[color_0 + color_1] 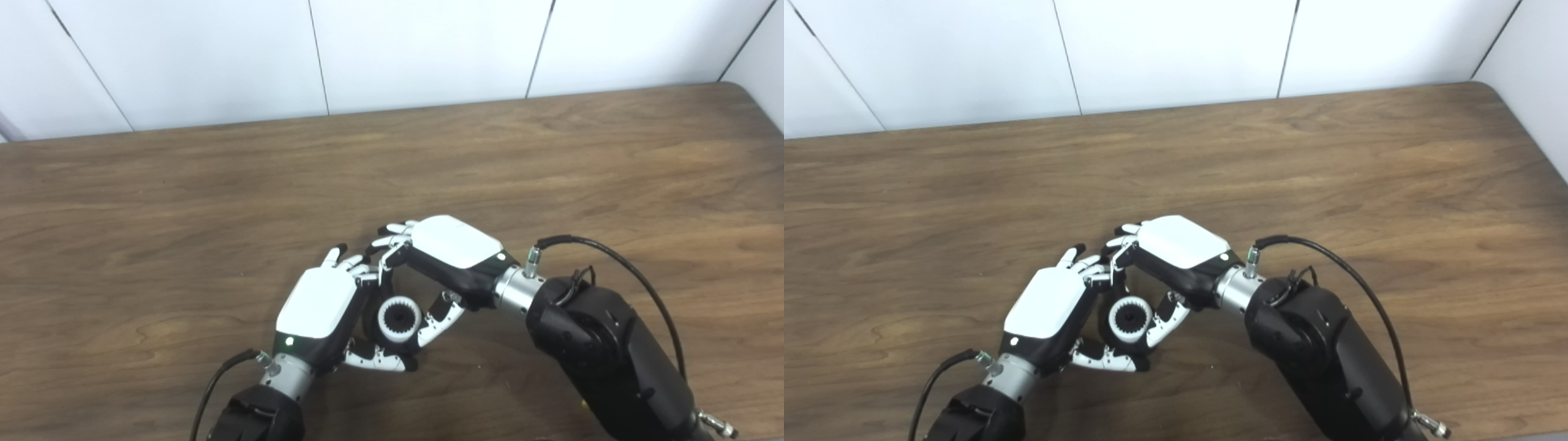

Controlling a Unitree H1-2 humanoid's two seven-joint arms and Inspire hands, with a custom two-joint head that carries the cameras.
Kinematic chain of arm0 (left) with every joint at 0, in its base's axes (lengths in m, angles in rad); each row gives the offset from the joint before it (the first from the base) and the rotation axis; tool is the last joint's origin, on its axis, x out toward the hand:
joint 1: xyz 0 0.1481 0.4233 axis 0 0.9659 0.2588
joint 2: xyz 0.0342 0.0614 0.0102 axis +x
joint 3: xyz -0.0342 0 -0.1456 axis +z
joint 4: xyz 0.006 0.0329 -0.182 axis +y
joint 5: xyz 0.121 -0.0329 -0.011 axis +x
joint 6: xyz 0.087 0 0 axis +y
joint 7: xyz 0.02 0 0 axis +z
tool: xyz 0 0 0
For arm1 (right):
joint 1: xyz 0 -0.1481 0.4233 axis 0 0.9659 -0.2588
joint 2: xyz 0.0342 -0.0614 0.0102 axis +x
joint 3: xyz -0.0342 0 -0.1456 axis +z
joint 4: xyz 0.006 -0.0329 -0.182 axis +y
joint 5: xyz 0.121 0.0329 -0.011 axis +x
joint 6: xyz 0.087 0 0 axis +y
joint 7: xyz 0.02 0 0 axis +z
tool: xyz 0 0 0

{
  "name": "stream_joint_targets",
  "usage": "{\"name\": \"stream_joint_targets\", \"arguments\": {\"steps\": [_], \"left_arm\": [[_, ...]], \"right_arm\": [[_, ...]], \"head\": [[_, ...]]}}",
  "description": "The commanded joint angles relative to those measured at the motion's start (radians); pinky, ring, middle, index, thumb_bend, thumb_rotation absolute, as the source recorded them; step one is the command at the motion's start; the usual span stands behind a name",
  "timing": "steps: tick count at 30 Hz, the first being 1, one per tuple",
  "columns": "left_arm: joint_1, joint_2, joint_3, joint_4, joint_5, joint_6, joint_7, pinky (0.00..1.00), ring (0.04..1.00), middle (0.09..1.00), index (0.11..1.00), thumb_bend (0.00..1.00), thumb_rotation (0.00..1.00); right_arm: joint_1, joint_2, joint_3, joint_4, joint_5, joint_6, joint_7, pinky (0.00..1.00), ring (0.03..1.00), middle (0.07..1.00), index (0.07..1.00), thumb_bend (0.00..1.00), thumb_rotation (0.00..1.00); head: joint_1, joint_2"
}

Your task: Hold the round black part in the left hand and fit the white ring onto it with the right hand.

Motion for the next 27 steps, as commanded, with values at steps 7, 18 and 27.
{"name": "stream_joint_targets", "arguments": {"steps": [7,18,27], "left_arm": [[-0.001,0.005,-0.003,0.005,-0.01,0.001,-0.038,1.0,0.882,0.766,0.486,0.52,0.05],[0.001,0.009,-0.003,0.006,-0.008,-0.002,-0.034,1.0,0.885,0.765,0.486,0.52,0.05],[0.001,0.012,-0.002,0.011,-0.006,-0.002,-0.033,1.0,0.886,0.769,0.486,0.52,0.05]], "right_arm": [[-0.036,-0.005,-0.009,-0.027,-0.007,-0.007,0.008,0.97,0.964,0.89,0.64,0.95,0.24],[-0.032,-0.006,-0.012,-0.03,-0.011,-0.013,0.008,0.97,0.969,0.891,0.649,0.97,0.24],[-0.05,-0.007,-0.046,-0.052,-0.005,0.014,0.023,0.98,0.976,0.897,0.639,0.95,0.25]], "head": [[-0.002,0.003],[-0.003,0.005],[-0.008,0.003]]}}
